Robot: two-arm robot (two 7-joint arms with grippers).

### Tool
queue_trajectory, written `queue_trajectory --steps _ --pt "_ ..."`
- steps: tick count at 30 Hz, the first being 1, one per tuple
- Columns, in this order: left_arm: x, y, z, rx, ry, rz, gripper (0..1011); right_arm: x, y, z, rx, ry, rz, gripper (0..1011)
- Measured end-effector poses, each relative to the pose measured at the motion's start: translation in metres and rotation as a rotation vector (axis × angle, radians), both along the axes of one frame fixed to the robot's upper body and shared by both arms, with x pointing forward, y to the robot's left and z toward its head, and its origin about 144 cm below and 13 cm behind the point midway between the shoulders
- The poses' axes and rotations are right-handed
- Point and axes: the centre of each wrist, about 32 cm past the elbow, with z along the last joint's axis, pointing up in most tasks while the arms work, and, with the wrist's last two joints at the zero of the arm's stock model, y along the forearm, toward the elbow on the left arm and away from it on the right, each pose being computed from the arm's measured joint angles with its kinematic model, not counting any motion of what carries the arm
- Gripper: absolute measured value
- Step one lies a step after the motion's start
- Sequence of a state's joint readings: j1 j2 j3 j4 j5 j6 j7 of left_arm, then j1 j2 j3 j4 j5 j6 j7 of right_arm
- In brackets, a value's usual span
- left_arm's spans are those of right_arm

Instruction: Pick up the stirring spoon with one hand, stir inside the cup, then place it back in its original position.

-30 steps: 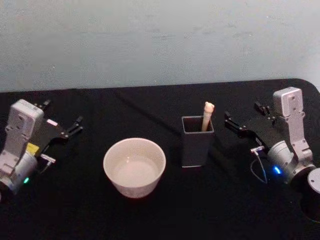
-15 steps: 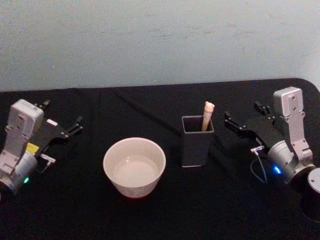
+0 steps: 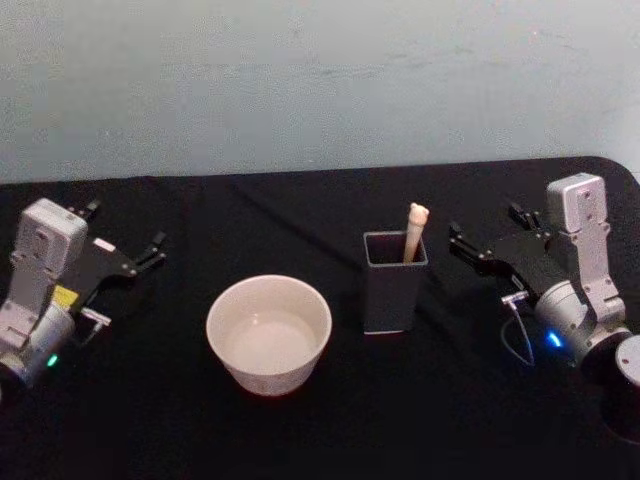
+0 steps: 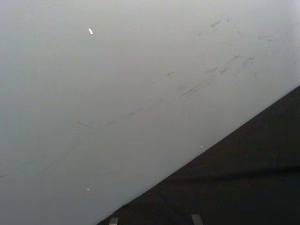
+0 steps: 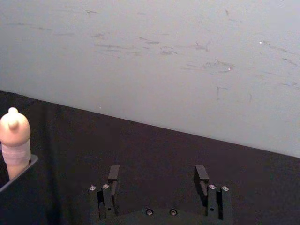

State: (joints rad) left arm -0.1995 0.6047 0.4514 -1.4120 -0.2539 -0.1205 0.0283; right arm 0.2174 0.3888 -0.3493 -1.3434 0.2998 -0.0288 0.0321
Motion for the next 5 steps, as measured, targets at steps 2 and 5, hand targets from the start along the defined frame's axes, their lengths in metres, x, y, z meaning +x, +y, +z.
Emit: queue_trajectory --steps 2,5 --pt "0.0 0.0 0.0 0.0 0.0 0.0 1001 0.0 0.0 0.0 0.0 0.0 0.0 1000" --pt "0.0 0.0 0.0 0.0 0.0 0.0 1001 0.0 0.0 0.0 0.0 0.0 0.0 1000"
